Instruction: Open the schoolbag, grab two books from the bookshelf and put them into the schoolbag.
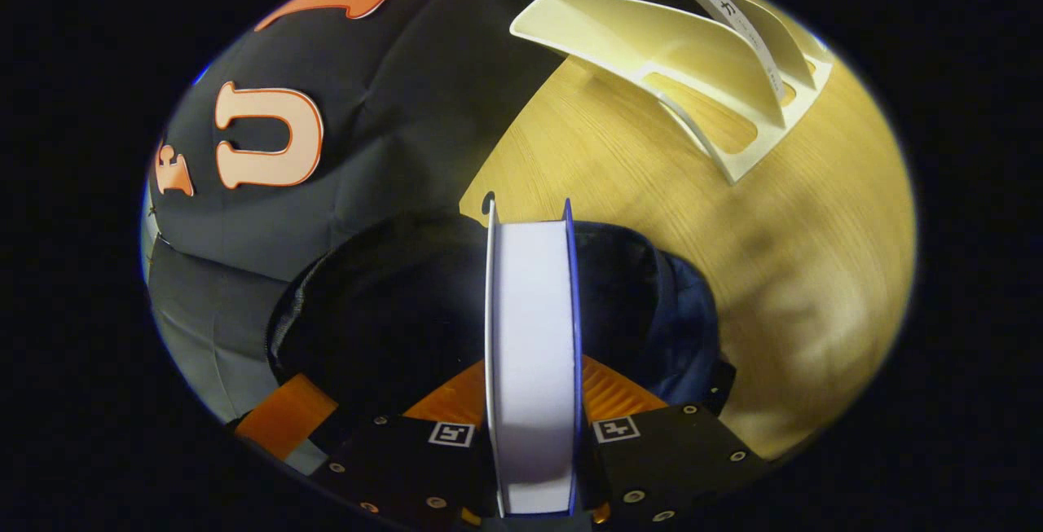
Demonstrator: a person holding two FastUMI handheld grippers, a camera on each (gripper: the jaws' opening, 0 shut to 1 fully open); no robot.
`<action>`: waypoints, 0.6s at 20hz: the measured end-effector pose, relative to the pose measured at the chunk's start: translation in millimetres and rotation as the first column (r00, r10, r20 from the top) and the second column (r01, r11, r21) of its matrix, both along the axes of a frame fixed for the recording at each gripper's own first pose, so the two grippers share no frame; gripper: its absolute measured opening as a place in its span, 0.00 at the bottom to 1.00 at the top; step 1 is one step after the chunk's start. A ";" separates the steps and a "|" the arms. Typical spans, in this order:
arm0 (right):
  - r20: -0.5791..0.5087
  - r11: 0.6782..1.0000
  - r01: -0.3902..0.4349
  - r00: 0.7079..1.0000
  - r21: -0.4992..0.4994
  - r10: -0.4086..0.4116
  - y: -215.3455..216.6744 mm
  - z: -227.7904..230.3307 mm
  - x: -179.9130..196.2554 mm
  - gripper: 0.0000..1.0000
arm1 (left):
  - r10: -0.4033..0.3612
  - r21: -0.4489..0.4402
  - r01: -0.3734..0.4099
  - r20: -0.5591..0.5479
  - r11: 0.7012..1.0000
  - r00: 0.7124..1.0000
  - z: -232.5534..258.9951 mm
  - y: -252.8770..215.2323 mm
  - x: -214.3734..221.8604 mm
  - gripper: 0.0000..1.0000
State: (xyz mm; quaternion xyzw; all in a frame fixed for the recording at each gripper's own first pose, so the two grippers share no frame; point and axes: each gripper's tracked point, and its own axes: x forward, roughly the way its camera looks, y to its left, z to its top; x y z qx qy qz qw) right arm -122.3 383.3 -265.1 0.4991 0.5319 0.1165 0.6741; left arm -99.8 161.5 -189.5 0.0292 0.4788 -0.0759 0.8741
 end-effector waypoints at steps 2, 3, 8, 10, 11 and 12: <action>0.013 1.000 -0.012 1.000 0.014 0.012 13.3 -1.7 0.8 0.38 | -0.005 -0.015 0.005 -0.015 1.000 1.000 -5.3 -2.8 -5.1 0.00; 0.016 1.000 -0.014 1.000 0.024 0.013 19.9 -3.4 2.0 0.39 | -0.010 -0.014 0.009 -0.017 1.000 1.000 -6.2 -4.4 -5.8 0.01; 0.008 0.998 0.007 1.000 0.063 -0.007 45.2 -14.6 8.0 0.39 | -0.030 0.012 0.030 -0.001 0.999 1.000 1.3 -3.3 -1.9 0.00; 0.006 0.997 0.012 1.000 0.075 -0.012 51.5 -18.0 9.9 0.38 | -0.042 0.000 0.042 -0.011 0.999 0.999 2.0 -7.1 -2.6 0.01; -0.003 0.996 0.027 1.000 0.088 -0.027 52.2 -18.3 11.5 0.38 | -0.047 0.002 0.047 -0.007 0.999 0.999 4.2 -6.9 -3.6 0.00; -0.011 0.995 0.026 1.000 0.093 -0.025 58.2 -21.4 11.8 0.39 | -0.051 0.002 0.051 -0.006 0.999 0.999 3.5 -6.8 -1.7 0.01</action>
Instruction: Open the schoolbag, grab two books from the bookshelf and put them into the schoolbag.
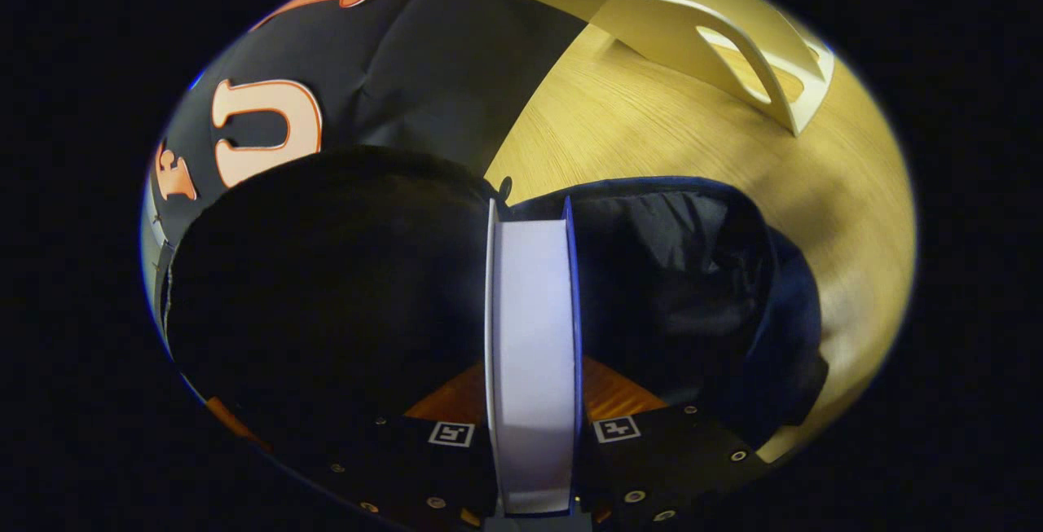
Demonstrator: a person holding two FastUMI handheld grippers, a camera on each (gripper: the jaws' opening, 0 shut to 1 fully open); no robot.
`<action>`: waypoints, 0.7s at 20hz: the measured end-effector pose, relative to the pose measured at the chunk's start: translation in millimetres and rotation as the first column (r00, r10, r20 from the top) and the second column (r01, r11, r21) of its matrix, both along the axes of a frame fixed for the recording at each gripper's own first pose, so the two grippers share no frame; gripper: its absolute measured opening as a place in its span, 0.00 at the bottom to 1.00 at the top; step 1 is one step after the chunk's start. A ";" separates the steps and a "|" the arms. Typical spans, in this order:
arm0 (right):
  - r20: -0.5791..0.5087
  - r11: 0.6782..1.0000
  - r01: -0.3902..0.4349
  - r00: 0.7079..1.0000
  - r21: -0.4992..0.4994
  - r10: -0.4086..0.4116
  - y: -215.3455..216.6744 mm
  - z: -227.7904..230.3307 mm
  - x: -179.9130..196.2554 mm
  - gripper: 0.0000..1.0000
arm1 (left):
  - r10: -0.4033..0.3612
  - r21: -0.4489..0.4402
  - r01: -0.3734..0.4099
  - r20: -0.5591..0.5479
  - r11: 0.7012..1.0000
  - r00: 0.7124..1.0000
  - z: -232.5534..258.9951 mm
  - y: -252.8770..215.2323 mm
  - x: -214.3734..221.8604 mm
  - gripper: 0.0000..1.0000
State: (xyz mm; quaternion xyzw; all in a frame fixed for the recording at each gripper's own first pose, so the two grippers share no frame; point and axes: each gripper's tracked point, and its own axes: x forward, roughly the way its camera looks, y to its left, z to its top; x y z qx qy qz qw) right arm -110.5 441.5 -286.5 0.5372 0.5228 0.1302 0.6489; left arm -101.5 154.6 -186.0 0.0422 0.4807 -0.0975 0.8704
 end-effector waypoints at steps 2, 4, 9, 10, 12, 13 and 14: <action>-0.009 1.000 0.003 1.000 0.017 -0.003 7.0 -3.4 1.3 0.39 | 0.001 -0.010 -0.001 -0.003 1.000 1.000 0.1 -0.9 0.4 0.00; -0.023 0.999 0.012 1.000 0.041 -0.011 14.0 -7.4 3.4 0.39 | 0.005 -0.015 -0.005 0.001 1.000 1.000 0.0 -1.5 2.9 0.00; -0.100 0.994 0.010 0.995 0.107 0.000 34.9 -13.7 7.5 0.40 | 0.040 -0.028 -0.040 0.006 0.999 0.999 -1.1 7.1 5.1 0.00; -0.172 0.993 -0.026 0.984 0.117 0.046 35.4 -10.9 -5.1 0.52 | 0.056 -0.032 -0.055 0.008 0.998 0.998 -0.8 9.2 8.7 0.01; -0.262 0.994 -0.076 0.961 0.074 0.093 23.7 -13.5 -14.2 0.41 | 0.073 -0.038 -0.072 0.015 0.997 0.997 0.1 16.3 12.1 0.00; -0.251 0.994 -0.089 0.962 0.069 0.104 17.7 -9.3 -11.9 0.62 | 0.076 -0.039 -0.076 0.018 0.996 0.997 0.7 18.0 11.7 0.00; -0.237 0.993 -0.112 0.964 0.038 0.118 10.8 -6.2 -13.2 0.71 | 0.078 -0.037 -0.077 0.026 0.996 0.997 0.9 18.6 14.4 0.00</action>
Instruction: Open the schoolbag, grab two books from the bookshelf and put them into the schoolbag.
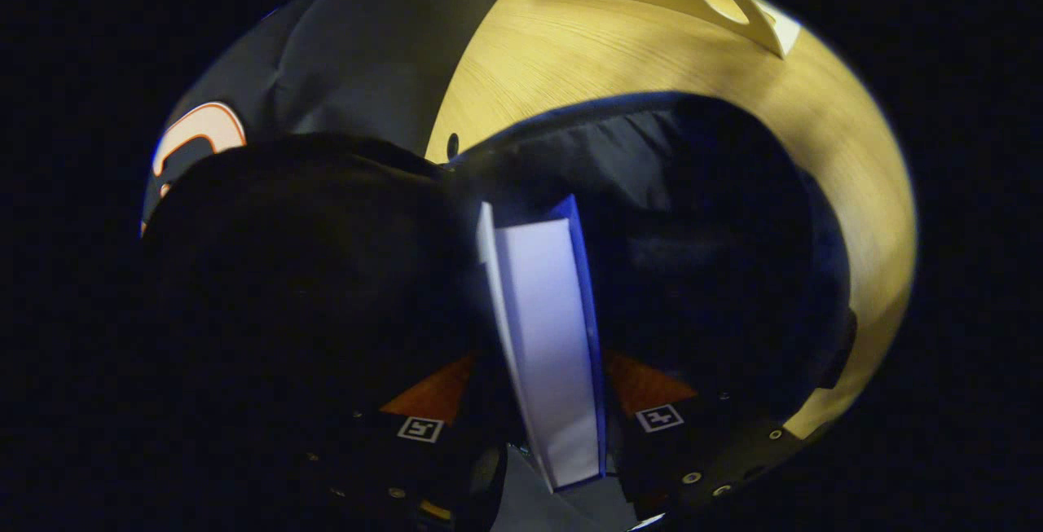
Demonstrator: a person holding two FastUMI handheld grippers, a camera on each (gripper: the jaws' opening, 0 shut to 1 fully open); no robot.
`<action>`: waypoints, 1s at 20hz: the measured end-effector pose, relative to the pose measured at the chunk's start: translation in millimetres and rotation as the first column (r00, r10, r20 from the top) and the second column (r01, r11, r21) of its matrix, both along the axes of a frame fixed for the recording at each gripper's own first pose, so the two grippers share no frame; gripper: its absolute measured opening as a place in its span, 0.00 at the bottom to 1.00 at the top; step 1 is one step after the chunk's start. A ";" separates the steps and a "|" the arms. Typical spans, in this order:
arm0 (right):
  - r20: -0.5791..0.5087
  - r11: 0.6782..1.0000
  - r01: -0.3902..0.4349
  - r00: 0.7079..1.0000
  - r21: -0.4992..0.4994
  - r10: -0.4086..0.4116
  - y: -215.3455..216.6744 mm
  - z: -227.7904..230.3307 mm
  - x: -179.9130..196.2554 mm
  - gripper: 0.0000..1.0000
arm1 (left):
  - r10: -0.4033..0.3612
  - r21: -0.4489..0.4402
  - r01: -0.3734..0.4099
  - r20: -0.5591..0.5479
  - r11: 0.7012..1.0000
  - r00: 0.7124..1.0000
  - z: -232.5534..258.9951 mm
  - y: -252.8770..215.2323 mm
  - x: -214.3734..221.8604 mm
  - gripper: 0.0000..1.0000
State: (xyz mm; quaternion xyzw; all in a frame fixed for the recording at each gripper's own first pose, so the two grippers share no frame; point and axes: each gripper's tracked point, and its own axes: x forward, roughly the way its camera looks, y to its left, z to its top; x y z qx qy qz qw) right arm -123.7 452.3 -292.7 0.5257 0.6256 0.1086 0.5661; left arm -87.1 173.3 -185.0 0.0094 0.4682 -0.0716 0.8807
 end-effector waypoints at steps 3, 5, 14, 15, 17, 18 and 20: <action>0.069 0.995 -0.063 0.995 -0.072 0.068 -28.9 9.9 3.2 0.90 | 0.006 0.006 -0.006 0.004 1.000 1.000 -2.5 1.3 3.5 0.00; 0.095 0.993 -0.080 0.991 -0.092 0.089 -41.2 20.9 3.0 0.96 | 0.013 -0.004 -0.013 -0.001 1.000 1.000 -4.9 1.2 1.3 0.00; 0.271 0.945 -0.132 0.938 -0.300 0.216 -132.4 63.2 8.6 0.97 | -0.005 -0.013 0.005 0.000 1.000 1.000 -13.9 -4.1 -8.9 0.00; 0.287 0.929 -0.128 0.929 -0.346 0.235 -148.4 65.7 13.2 0.97 | -0.011 -0.009 0.012 0.002 1.000 1.000 -13.9 -4.7 -9.4 0.00; 0.322 0.900 -0.100 0.912 -0.424 0.253 -178.2 71.8 25.6 0.97 | -0.024 -0.005 0.024 0.003 1.000 1.000 -14.4 -6.7 -10.6 0.00; 0.331 0.888 -0.097 0.905 -0.450 0.266 -189.8 75.2 28.1 0.97 | -0.022 -0.009 0.022 0.005 1.000 1.000 -14.1 -6.6 -10.2 0.00; 0.338 0.858 -0.082 0.897 -0.508 0.286 -218.3 80.1 36.7 0.97 | -0.019 -0.013 0.019 -0.001 1.000 1.000 -17.9 -5.7 -12.9 0.00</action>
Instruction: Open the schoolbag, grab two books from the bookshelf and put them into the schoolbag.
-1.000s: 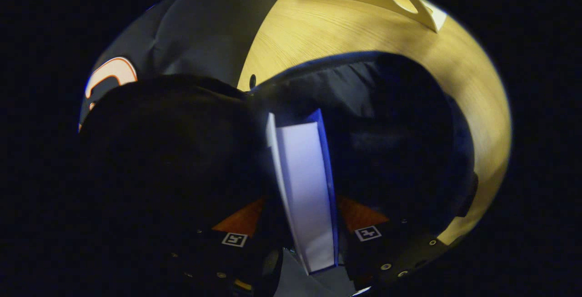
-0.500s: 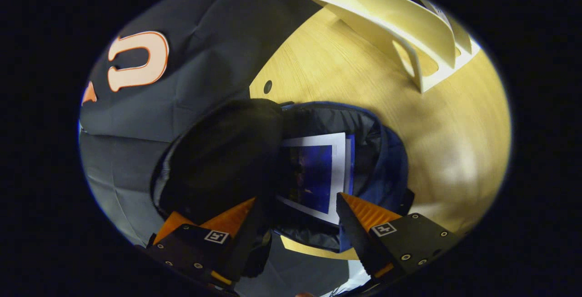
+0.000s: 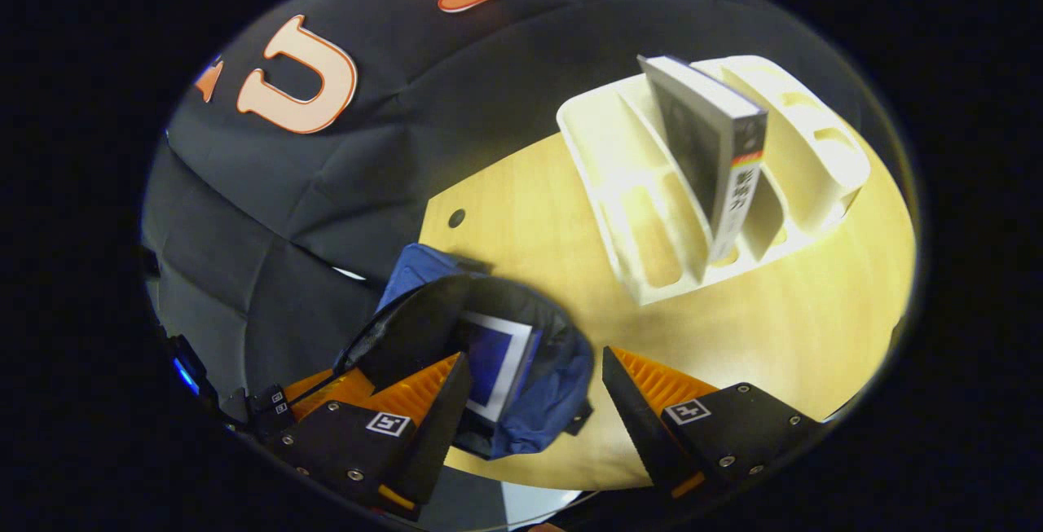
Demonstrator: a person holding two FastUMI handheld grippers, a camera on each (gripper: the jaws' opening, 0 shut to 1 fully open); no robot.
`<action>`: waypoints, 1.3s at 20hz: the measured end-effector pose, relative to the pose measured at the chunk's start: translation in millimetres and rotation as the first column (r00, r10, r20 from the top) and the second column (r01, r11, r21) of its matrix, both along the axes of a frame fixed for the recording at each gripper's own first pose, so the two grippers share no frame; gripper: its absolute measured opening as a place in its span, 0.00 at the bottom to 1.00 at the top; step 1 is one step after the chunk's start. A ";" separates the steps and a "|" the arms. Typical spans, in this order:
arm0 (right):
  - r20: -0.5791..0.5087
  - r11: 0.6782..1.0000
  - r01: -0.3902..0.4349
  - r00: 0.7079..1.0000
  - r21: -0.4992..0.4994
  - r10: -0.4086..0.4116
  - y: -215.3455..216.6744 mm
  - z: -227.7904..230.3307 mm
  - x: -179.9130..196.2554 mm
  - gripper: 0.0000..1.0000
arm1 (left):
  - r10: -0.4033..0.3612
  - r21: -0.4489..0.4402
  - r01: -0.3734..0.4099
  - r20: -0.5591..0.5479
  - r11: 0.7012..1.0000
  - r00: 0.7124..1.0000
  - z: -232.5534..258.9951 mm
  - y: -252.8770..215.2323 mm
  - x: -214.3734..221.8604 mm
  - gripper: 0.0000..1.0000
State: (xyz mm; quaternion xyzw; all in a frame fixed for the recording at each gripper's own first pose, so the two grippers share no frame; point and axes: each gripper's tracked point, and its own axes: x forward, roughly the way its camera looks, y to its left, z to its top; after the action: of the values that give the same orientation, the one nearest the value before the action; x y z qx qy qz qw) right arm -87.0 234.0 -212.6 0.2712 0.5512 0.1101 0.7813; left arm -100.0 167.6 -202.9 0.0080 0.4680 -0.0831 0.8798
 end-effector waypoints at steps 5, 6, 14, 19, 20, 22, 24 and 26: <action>0.100 0.973 -0.067 0.991 -0.222 0.091 -71.6 23.1 32.4 0.97 | -0.003 -0.014 0.003 -0.006 1.000 1.000 -5.0 -4.3 -3.8 0.00; 0.119 0.964 -0.073 0.987 -0.256 0.106 -83.6 32.1 40.0 0.97 | -0.004 -0.018 0.004 -0.012 1.000 1.000 -5.9 -5.7 -5.4 0.01; 0.152 0.893 -0.058 0.979 -0.447 0.139 -152.5 59.6 97.2 0.97 | 0.005 -0.039 -0.005 -0.008 0.999 1.000 -5.5 -1.8 -4.1 0.00; 0.044 0.840 -0.164 0.975 -0.517 0.217 -159.2 21.9 136.8 0.97 | 0.016 -0.066 -0.016 -0.006 0.998 1.000 -7.8 -0.9 -4.6 0.00; 0.002 0.841 -0.188 0.976 -0.508 0.220 -156.1 9.5 138.5 0.97 | 0.020 -0.072 -0.021 -0.011 0.997 1.000 -9.6 -0.4 -6.1 0.00; -0.056 0.841 -0.211 0.976 -0.499 0.211 -152.6 -10.5 144.2 0.98 | 0.027 -0.090 -0.028 -0.016 0.996 1.000 -13.5 -0.7 -9.8 0.00; -0.096 0.855 -0.225 0.974 -0.467 0.204 -146.7 -21.1 149.9 0.98 | 0.033 -0.104 -0.035 -0.020 0.994 0.999 -17.5 1.2 -10.7 0.00; -0.138 0.856 -0.250 0.968 -0.453 0.210 -143.0 -31.0 152.8 0.98 | 0.041 -0.117 -0.044 -0.032 0.992 0.999 -23.1 2.2 -12.2 0.00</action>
State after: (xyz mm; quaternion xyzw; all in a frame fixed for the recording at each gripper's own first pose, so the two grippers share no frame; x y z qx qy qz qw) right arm 65.7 91.1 -243.6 0.0120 0.6219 0.0553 0.7811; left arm -112.1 169.8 -226.0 -0.0553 0.4753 -0.0919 0.8733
